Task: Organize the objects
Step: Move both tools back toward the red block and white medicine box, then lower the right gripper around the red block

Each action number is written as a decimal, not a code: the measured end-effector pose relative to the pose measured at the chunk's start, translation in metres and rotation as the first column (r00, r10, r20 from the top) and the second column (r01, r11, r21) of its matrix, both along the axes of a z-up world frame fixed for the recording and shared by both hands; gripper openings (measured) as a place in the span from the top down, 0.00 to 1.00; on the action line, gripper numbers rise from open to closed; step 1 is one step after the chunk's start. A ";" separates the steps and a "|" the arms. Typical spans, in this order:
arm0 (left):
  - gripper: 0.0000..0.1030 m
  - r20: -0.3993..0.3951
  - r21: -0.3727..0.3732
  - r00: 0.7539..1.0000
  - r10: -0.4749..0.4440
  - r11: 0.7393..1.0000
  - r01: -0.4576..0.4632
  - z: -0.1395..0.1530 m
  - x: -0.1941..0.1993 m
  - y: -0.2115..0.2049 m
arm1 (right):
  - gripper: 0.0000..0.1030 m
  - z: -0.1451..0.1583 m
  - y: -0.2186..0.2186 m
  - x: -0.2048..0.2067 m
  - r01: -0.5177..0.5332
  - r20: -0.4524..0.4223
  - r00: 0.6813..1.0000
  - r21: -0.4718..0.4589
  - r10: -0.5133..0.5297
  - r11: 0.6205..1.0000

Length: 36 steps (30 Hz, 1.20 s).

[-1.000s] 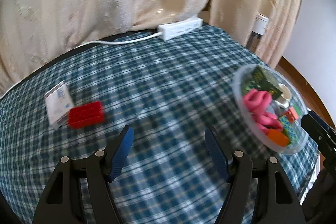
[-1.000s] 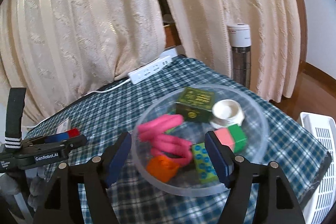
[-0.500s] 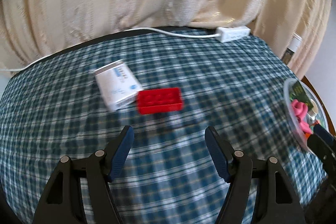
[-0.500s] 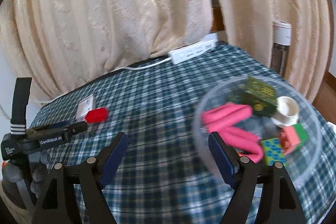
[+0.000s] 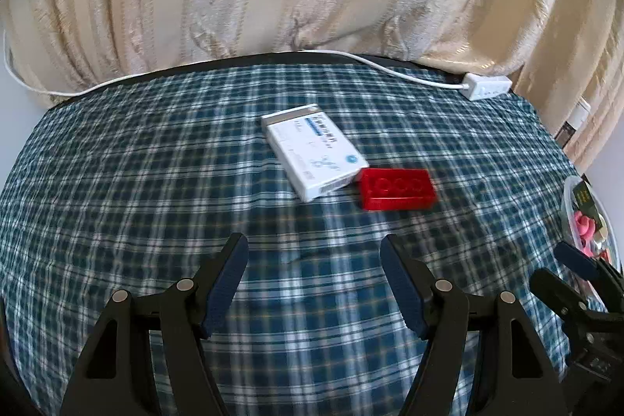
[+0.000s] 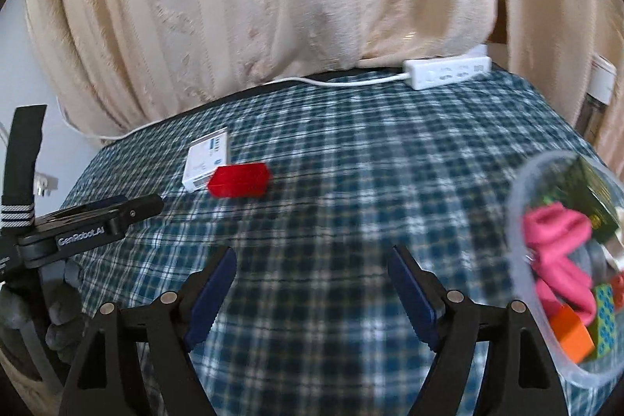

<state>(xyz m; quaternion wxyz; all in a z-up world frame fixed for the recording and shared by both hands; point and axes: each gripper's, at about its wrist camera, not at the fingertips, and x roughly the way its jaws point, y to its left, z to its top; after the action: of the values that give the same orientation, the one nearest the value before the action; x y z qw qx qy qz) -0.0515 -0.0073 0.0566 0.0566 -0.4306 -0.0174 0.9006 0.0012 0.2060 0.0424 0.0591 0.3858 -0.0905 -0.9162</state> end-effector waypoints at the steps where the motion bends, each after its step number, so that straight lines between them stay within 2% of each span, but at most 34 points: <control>1: 0.31 -0.001 0.000 1.000 0.007 1.000 -0.007 0.000 0.000 -0.004 | 0.19 0.000 -0.003 -0.004 -0.007 0.006 1.000 -0.002 0.007 1.000; 10: 0.31 -0.009 -0.007 0.997 0.074 0.997 -0.074 -0.003 -0.002 -0.032 | 0.19 -0.009 -0.040 -0.046 -0.066 0.043 0.997 0.018 0.065 0.998; 20: 0.31 0.006 0.014 0.995 0.101 0.995 -0.101 -0.005 -0.004 -0.044 | 0.19 -0.021 -0.072 -0.084 -0.097 0.080 0.992 0.036 0.094 0.995; 36: 0.31 0.035 0.024 0.991 0.132 0.991 -0.133 -0.011 -0.010 -0.054 | 0.19 -0.033 -0.086 -0.118 -0.086 0.110 0.991 0.059 0.079 0.995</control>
<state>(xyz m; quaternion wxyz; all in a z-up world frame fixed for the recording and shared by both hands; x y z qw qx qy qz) -0.0612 -0.0617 0.0453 0.0021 -0.4426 -0.0589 0.8948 -0.1169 0.1204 0.0092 0.0796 0.4397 -0.0483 -0.8933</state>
